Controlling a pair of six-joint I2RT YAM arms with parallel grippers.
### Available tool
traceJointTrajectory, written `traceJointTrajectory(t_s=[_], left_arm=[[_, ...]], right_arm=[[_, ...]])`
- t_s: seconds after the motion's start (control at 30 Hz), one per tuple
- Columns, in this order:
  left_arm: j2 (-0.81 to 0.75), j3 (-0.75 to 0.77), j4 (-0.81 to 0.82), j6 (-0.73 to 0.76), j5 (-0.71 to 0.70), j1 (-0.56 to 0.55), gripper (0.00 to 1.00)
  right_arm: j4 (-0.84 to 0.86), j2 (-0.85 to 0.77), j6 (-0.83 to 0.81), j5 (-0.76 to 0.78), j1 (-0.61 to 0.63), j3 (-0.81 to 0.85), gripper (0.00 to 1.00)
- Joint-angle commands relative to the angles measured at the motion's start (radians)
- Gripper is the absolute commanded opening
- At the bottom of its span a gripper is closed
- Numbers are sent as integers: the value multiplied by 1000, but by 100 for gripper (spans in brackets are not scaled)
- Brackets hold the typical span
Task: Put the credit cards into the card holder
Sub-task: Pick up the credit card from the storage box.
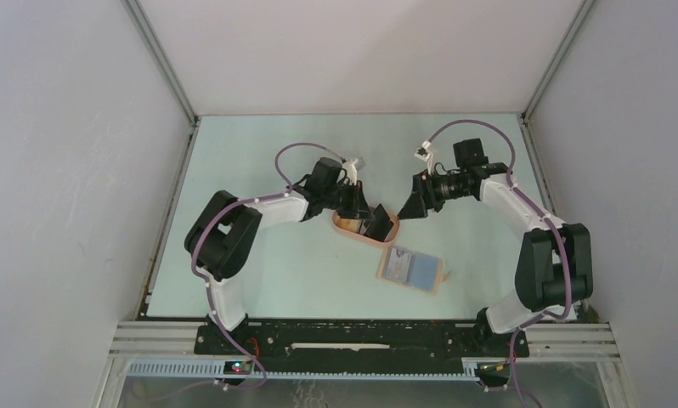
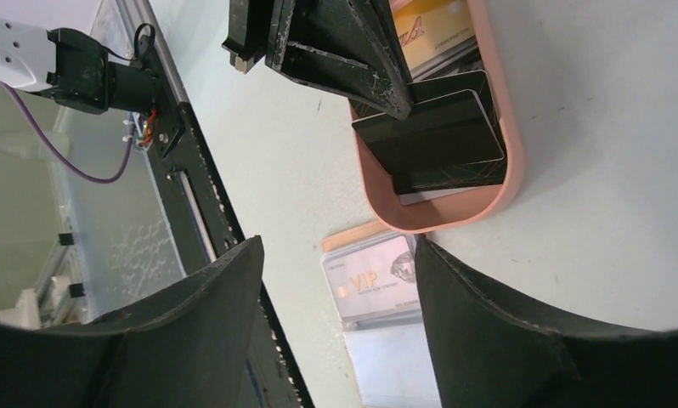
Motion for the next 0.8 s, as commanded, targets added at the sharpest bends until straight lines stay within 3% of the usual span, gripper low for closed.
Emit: traceJointTrajectory(t_s=[0.0,0.07,0.13,0.2,0.37,0.77], left_arm=[[-21,-32,43,9,16,8,4],[-14,-33,49,9,18,9,3],[-8,-37,58,3,23,8,3],[-11,-52,80,-8,29,9,3],[-17,-72,111,-24,40,11,2],[-19,-83,120,-31,48,11,2]], right_arm=[[118,41,120,34,37,4,68],[211,69,208,85,62,7,50],[283,116,276,155,90,35,26],[307,155,310,195,114,62,11],[313,202,328,282,181,79,4],[316,292,343,336,206,141,2]])
